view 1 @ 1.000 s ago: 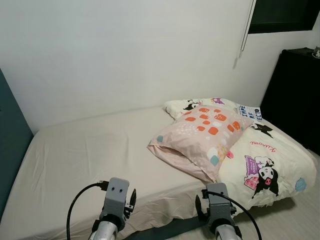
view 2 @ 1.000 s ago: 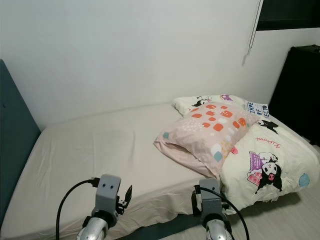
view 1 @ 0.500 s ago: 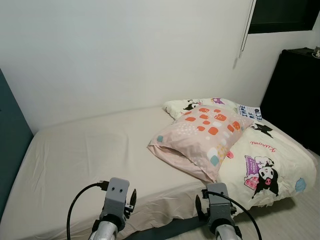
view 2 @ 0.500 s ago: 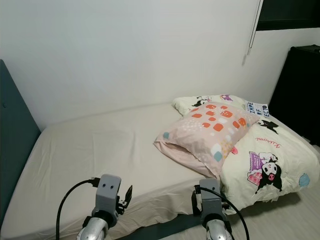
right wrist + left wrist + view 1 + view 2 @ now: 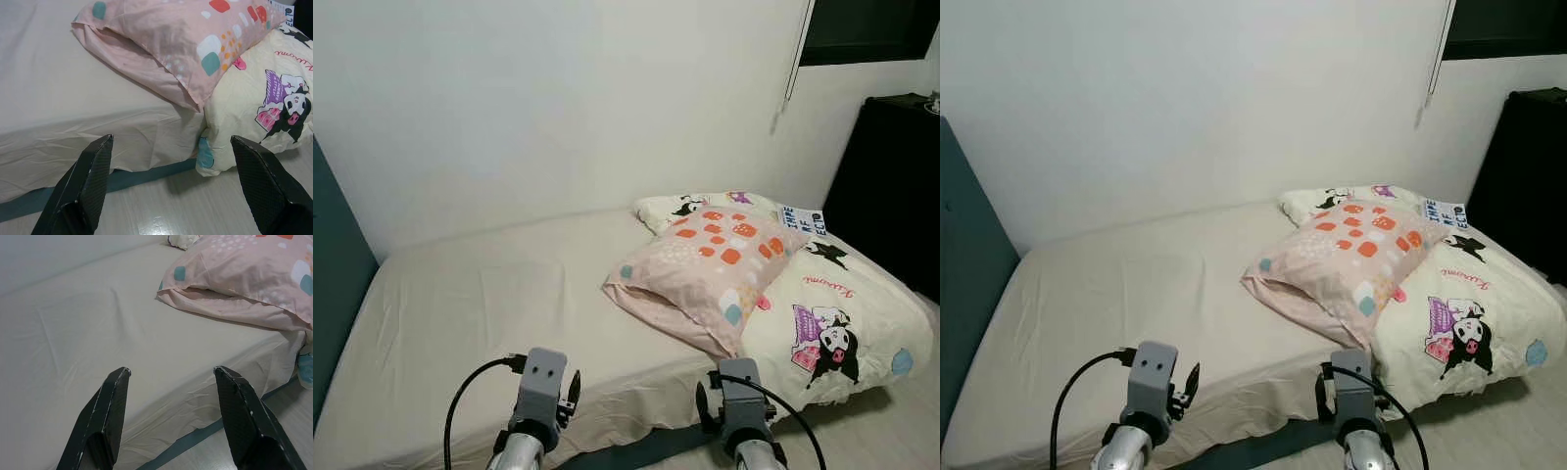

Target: Clean up the room

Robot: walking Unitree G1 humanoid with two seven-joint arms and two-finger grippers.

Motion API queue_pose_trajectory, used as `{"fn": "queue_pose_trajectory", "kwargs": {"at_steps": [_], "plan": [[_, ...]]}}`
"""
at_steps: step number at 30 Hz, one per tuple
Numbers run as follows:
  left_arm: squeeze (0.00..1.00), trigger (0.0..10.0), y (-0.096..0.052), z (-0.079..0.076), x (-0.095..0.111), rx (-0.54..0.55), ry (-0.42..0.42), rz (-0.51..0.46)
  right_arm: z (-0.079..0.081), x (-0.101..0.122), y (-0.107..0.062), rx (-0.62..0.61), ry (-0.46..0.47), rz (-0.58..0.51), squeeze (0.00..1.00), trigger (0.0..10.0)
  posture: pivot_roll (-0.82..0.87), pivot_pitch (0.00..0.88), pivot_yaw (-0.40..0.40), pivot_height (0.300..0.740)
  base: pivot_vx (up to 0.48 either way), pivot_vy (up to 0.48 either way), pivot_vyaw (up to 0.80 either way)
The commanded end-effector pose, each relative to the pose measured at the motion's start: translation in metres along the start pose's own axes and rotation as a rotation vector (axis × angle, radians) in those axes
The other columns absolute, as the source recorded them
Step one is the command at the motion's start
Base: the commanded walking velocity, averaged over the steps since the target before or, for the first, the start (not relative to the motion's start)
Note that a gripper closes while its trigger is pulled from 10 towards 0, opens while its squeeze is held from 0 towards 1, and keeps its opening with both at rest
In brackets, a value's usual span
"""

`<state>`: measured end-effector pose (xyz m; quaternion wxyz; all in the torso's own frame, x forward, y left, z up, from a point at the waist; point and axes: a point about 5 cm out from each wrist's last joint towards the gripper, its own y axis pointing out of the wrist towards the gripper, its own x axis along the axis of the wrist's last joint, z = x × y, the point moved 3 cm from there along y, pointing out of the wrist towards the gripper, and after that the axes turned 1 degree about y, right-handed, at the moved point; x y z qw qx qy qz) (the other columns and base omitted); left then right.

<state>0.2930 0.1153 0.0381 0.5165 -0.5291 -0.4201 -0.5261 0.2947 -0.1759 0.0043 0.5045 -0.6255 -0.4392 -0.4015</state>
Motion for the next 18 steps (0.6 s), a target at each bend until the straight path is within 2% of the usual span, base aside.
{"fn": "queue_pose_trajectory", "kwargs": {"at_steps": [1,18], "plan": [[0.00,10.0,-0.0010,-0.0009,0.0006,-0.010,0.011,0.000,0.0005,-0.0008,-0.0010,0.000,0.008,-0.001,0.00,10.0,-0.04,0.000,0.013,0.740,0.000,0.000,0.00],[0.00,10.0,-0.0010,0.0021,0.0009,-0.008,0.018,-0.006,0.0014,0.0012,0.0012,0.006,0.004,-0.008,0.00,10.0,-0.04,0.000,0.013,0.740,0.000,0.000,0.00]]}}
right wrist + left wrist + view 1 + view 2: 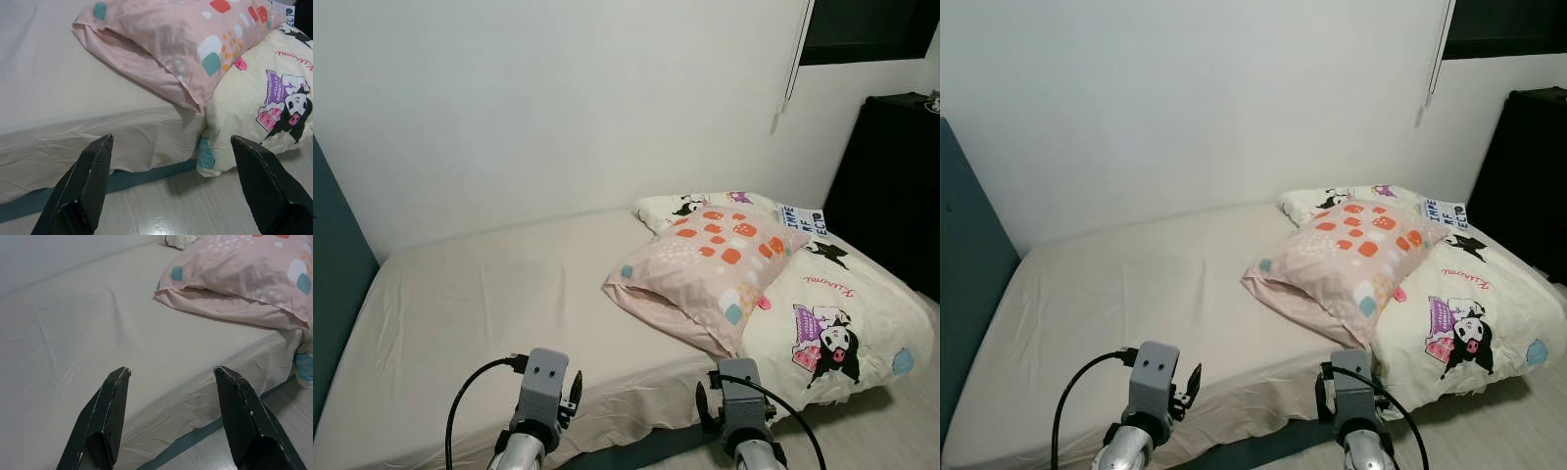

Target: Clean up the room

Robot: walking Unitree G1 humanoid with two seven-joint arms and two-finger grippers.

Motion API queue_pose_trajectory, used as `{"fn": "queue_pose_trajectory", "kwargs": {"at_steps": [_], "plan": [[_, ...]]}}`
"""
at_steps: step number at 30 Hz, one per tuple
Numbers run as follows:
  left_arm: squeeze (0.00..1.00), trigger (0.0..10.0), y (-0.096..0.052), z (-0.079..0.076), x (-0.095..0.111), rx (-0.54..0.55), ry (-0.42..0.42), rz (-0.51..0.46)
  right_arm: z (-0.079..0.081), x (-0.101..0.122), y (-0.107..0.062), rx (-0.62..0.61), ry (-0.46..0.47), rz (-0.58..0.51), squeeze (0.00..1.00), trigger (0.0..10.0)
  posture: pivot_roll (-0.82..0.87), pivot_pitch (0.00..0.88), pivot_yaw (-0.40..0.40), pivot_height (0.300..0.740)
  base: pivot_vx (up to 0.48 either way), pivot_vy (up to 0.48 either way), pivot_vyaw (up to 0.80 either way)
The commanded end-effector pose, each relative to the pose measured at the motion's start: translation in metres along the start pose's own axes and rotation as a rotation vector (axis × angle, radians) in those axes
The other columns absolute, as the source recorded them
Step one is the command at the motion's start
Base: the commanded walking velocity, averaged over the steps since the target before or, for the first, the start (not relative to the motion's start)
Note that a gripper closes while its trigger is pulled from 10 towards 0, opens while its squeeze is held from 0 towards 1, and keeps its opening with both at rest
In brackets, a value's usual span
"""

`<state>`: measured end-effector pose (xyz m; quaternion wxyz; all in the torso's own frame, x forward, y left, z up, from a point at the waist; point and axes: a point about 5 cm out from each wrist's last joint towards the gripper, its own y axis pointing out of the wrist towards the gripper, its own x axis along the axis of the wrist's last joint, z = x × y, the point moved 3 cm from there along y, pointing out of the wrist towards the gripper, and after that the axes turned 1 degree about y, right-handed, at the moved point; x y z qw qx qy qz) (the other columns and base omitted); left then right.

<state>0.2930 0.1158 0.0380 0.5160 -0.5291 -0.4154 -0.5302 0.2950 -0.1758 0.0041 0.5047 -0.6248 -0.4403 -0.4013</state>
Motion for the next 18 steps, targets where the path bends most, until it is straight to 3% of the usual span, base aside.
{"fn": "queue_pose_trajectory", "kwargs": {"at_steps": [1,18], "plan": [[0.00,10.0,-0.0010,0.0018,0.0008,0.001,0.010,-0.005,0.0013,0.0014,0.0010,0.005,0.004,-0.007,0.00,10.0,-0.04,0.000,0.012,0.740,0.000,0.000,0.00],[0.00,10.0,-0.0016,0.0010,-0.0009,-0.006,0.013,0.004,-0.0006,-0.0006,-0.0009,-0.002,-0.005,-0.006,0.00,10.0,-0.04,0.000,0.013,0.740,0.000,0.000,0.00]]}}
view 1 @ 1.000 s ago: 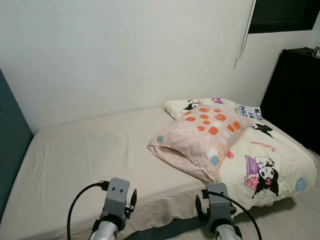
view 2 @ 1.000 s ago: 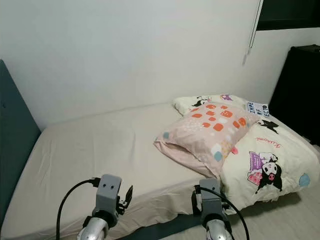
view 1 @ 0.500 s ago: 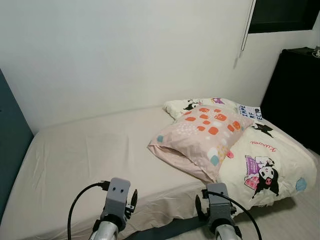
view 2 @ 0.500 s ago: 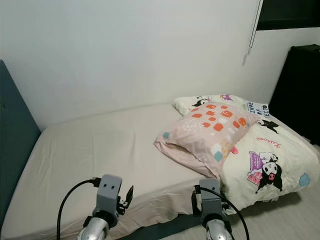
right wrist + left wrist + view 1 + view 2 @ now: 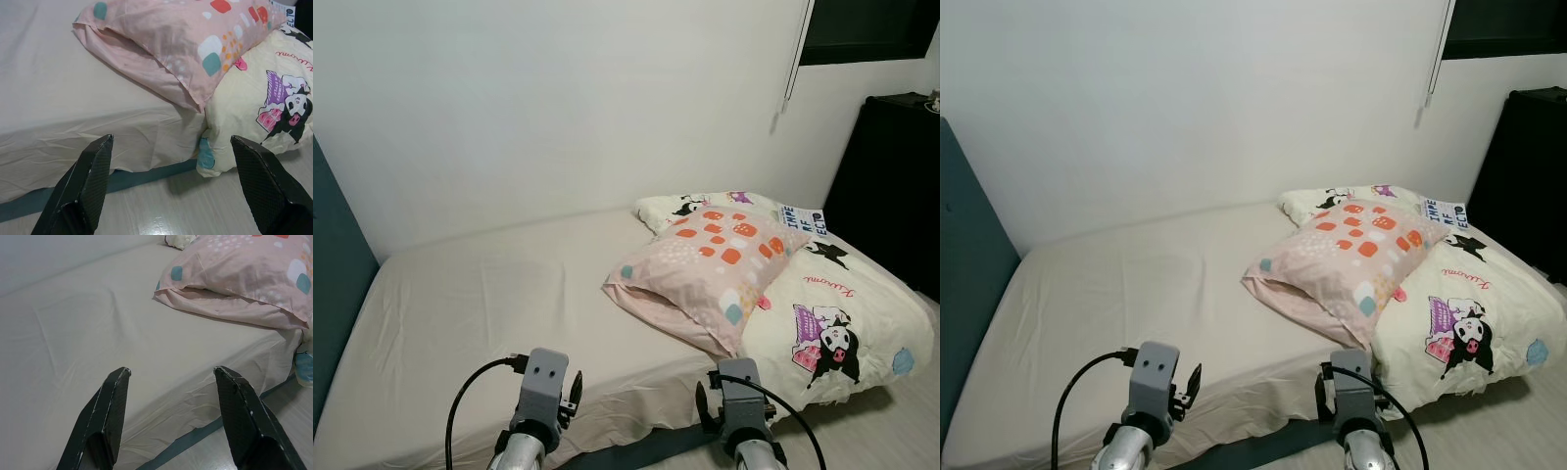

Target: Clean up the room

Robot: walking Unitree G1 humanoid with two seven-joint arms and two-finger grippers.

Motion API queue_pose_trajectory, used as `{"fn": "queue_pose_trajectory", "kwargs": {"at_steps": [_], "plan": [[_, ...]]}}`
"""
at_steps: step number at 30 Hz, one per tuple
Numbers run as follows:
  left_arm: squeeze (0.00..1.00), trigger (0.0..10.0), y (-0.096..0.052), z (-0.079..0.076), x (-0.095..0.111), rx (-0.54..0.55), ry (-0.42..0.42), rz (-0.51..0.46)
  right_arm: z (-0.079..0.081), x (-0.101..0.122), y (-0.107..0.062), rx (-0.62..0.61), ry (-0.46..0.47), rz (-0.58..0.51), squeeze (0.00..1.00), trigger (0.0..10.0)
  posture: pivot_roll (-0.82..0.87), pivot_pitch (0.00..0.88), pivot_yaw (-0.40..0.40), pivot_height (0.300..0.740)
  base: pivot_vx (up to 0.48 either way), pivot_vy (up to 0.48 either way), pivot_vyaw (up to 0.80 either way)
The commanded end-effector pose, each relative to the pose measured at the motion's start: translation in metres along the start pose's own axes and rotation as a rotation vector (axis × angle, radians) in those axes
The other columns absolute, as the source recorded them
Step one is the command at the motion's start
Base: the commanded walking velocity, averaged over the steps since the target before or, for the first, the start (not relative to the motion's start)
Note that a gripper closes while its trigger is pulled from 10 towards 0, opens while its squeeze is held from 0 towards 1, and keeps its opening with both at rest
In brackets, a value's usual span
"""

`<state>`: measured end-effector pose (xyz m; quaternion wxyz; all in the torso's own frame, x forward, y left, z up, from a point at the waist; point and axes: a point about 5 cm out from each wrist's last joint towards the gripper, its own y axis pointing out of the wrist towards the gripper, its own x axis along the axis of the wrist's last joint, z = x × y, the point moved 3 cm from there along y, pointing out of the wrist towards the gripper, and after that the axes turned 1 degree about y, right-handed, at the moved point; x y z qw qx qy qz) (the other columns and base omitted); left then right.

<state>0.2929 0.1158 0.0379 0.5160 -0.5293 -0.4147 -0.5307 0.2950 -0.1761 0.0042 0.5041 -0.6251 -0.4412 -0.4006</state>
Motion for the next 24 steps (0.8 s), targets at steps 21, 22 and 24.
{"fn": "queue_pose_trajectory", "kwargs": {"at_steps": [21,22,24], "plan": [[0.00,10.0,-0.0026,0.0015,-0.0015,-0.002,0.014,0.008,0.0008,-0.0017,-0.0017,0.001,-0.007,0.002,0.00,10.0,-0.04,0.000,0.011,0.740,0.000,0.000,0.00],[0.00,10.0,-0.0026,0.0015,-0.0015,-0.002,0.014,0.008,0.0008,-0.0017,-0.0017,0.001,-0.007,0.002,0.00,10.0,-0.04,0.000,0.011,0.740,0.000,0.000,0.00],[0.00,10.0,-0.0026,0.0018,-0.0015,-0.002,0.013,0.009,0.0008,-0.0019,-0.0018,0.000,-0.006,0.003,0.00,10.0,-0.04,0.000,0.012,0.740,0.000,0.000,0.00]]}}
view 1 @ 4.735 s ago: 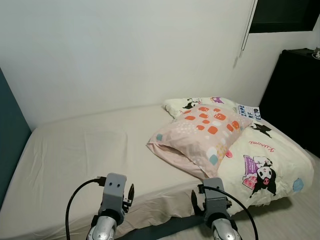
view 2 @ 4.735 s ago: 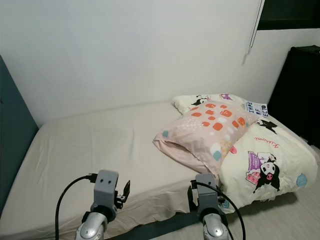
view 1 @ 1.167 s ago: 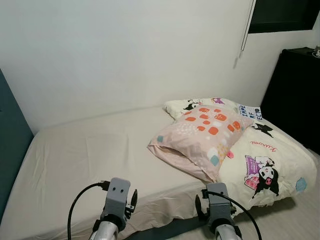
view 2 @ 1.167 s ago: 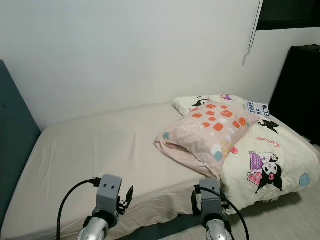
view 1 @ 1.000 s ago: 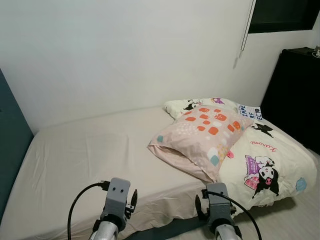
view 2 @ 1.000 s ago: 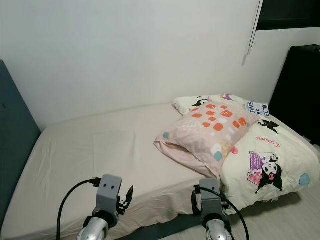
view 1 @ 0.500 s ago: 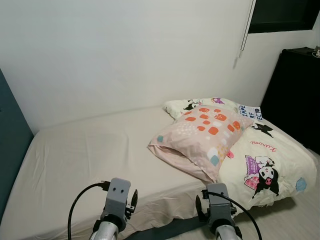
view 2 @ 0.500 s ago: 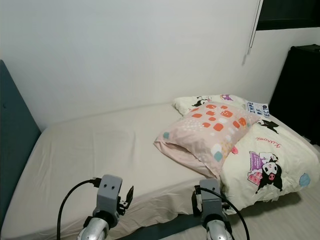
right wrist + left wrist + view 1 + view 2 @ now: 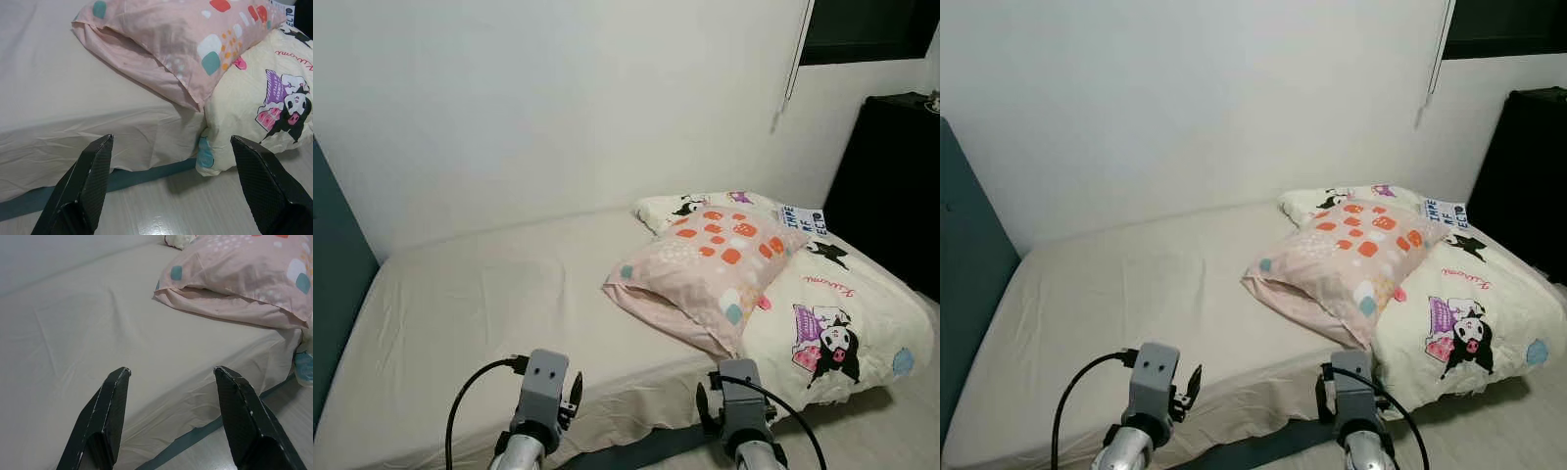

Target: Clean up the room

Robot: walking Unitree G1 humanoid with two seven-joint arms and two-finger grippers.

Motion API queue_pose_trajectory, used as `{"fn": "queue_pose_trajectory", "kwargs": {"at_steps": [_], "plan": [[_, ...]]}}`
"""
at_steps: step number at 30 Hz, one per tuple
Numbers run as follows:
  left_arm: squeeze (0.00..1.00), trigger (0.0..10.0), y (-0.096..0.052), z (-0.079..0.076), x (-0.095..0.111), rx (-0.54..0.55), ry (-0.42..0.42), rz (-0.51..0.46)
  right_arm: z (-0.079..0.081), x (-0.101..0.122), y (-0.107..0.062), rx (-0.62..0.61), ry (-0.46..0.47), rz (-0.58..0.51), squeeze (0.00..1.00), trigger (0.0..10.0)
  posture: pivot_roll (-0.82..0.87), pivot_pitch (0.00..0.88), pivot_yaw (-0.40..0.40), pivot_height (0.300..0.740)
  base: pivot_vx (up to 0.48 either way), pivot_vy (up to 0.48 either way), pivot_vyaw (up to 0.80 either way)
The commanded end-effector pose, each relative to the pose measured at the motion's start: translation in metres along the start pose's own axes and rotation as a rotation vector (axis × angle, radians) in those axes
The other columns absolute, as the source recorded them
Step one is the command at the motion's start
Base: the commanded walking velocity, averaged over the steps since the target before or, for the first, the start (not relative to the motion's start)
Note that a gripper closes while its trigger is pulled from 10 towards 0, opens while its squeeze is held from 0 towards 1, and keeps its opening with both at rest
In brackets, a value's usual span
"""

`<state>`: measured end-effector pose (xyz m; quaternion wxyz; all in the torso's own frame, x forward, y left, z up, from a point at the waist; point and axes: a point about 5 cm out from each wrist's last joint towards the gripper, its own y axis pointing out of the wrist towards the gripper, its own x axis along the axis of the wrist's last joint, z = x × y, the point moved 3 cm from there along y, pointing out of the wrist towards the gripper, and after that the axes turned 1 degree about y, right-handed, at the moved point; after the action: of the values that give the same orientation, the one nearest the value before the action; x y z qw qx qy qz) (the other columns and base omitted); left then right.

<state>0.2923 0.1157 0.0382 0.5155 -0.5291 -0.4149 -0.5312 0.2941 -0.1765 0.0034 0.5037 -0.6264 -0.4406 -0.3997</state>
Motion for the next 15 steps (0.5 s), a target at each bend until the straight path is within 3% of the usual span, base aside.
{"fn": "queue_pose_trajectory", "kwargs": {"at_steps": [1,15], "plan": [[0.00,10.0,-0.0021,0.0019,-0.0018,-0.002,0.013,0.010,0.0012,-0.0008,-0.0012,0.001,-0.004,0.000,0.00,10.0,-0.04,0.000,0.012,0.740,0.000,0.000,0.00],[0.00,10.0,-0.0017,0.0020,-0.0021,-0.001,0.013,0.013,0.0010,-0.0019,-0.0012,0.000,-0.006,0.006,0.00,10.0,-0.04,0.000,0.014,0.740,0.000,0.000,0.00]]}}
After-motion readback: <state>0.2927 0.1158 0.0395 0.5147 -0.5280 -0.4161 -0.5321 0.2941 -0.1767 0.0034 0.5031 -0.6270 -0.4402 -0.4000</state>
